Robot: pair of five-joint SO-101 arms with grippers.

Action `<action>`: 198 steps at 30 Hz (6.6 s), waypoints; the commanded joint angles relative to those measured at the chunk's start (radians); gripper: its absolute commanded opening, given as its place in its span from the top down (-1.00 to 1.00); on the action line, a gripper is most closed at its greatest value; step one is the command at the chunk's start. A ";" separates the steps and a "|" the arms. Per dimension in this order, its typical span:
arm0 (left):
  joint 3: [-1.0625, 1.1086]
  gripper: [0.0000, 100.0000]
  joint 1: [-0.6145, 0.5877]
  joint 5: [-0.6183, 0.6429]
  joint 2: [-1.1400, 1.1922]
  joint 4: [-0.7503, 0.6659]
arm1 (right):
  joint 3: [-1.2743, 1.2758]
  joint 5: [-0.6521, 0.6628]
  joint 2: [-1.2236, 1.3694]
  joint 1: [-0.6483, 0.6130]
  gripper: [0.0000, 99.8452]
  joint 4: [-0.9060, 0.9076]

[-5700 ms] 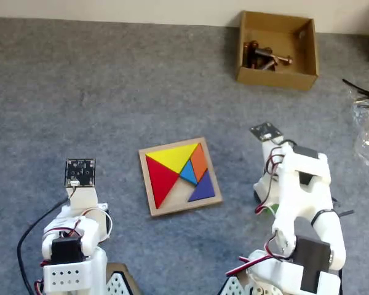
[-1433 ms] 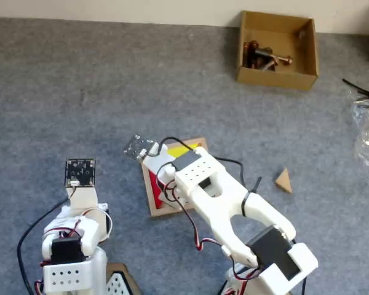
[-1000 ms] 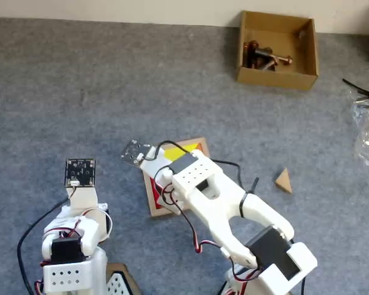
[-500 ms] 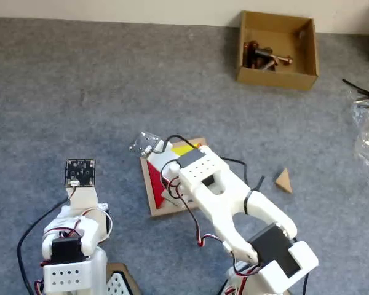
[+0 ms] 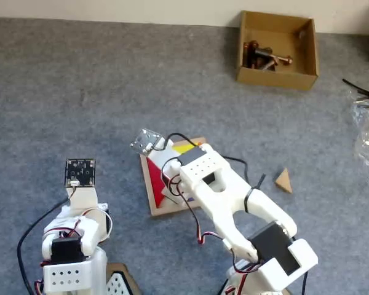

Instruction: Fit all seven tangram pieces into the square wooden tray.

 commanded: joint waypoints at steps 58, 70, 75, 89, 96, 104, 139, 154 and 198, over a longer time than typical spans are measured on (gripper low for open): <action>0.021 0.99 -0.008 0.002 0.007 0.008 | -0.151 -0.245 -0.351 0.601 0.47 0.328; 0.021 0.99 -0.008 0.002 0.007 0.008 | -0.005 -0.253 -0.351 0.553 0.47 0.257; 0.021 0.99 -0.008 0.002 0.007 0.008 | -0.002 -0.253 -0.351 0.553 0.47 0.257; 0.021 0.99 -0.008 0.002 0.007 0.008 | 0.001 -0.253 -0.351 0.621 0.47 0.262; 0.021 0.99 -0.008 0.002 0.007 0.008 | 0.001 -0.253 -0.351 0.621 0.47 0.260; 0.021 0.99 -0.008 0.002 0.007 0.008 | 0.001 -0.253 -0.351 0.621 0.47 0.260; 0.021 0.99 -0.008 0.002 0.007 0.008 | -0.002 -0.310 -0.348 0.661 0.47 0.160; 0.021 0.99 -0.008 0.002 0.007 0.008 | -0.176 -0.305 0.073 0.789 0.47 0.117; 0.021 0.99 -0.008 0.002 0.007 0.008 | -0.206 -0.269 0.130 0.842 0.78 0.107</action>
